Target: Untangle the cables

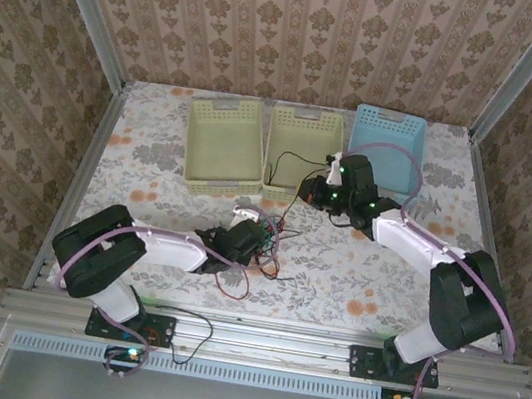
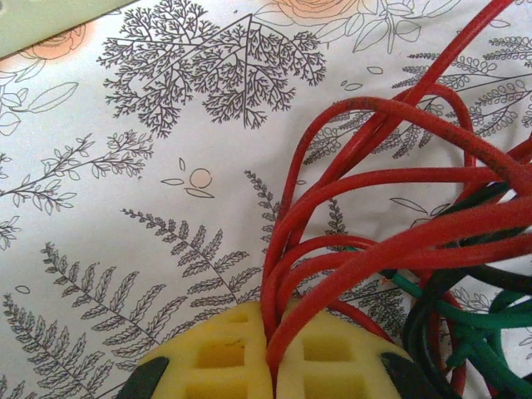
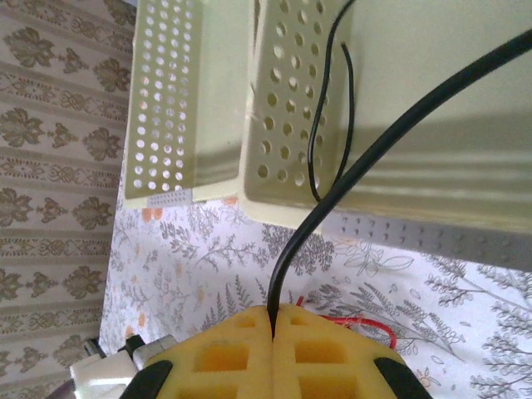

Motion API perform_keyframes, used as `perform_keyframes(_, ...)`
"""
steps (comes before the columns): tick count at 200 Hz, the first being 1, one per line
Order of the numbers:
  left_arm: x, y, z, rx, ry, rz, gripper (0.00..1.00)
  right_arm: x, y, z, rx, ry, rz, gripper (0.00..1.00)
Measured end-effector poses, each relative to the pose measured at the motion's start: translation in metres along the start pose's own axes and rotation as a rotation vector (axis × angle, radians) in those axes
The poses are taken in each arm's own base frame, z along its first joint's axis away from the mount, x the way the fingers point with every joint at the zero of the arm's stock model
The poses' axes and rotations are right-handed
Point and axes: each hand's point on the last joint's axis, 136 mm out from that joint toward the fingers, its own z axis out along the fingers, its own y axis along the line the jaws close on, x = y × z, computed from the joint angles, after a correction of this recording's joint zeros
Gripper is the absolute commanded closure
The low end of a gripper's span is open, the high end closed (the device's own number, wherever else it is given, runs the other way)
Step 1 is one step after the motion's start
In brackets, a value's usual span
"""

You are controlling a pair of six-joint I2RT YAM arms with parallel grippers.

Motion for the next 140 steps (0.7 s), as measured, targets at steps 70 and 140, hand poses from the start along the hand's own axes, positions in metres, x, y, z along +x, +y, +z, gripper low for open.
perform_keyframes(70,0.002,0.001,0.003,-0.031,-0.003,-0.016,0.90,-0.097,0.000,-0.069,0.116,-0.301,-0.083,1.00)
perform_keyframes(140,0.003,0.002,0.004,-0.044,-0.009,-0.034,0.90,-0.164,0.004,-0.165,0.186,-0.635,-0.106,1.00)
